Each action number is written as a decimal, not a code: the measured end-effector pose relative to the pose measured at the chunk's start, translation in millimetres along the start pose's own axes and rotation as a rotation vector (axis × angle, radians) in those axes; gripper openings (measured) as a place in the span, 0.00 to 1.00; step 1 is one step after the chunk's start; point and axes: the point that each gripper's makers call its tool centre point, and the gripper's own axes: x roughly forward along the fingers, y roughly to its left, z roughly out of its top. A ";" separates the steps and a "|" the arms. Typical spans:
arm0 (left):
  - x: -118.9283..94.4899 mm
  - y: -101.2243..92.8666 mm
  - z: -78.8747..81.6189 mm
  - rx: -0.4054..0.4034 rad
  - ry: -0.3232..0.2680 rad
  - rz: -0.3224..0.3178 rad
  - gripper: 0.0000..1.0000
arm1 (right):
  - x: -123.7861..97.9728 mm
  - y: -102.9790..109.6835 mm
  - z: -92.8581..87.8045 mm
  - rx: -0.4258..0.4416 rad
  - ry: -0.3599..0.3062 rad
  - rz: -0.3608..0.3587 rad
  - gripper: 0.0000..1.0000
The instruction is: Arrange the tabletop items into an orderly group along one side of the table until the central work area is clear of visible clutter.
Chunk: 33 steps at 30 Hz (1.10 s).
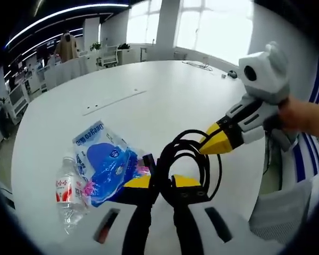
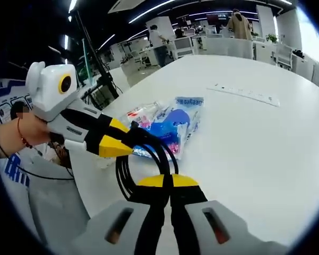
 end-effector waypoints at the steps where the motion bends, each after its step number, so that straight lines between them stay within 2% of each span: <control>1: 0.0 -2.2 1.6 0.001 -0.001 -0.002 0.11 | -2.4 -0.8 -0.2 0.000 -0.002 -0.002 0.00; 8: 3.9 -22.1 18.1 0.025 -0.019 -0.019 0.11 | -26.5 -10.1 -2.1 0.001 -0.022 -0.032 0.00; 19: 21.2 -62.4 42.9 0.068 -0.035 -0.082 0.11 | -67.8 -36.1 -12.4 0.020 -0.042 -0.096 0.00; 33: 60.7 -121.5 58.9 0.086 -0.026 -0.180 0.11 | -116.5 -78.4 -45.4 0.061 -0.017 -0.173 0.00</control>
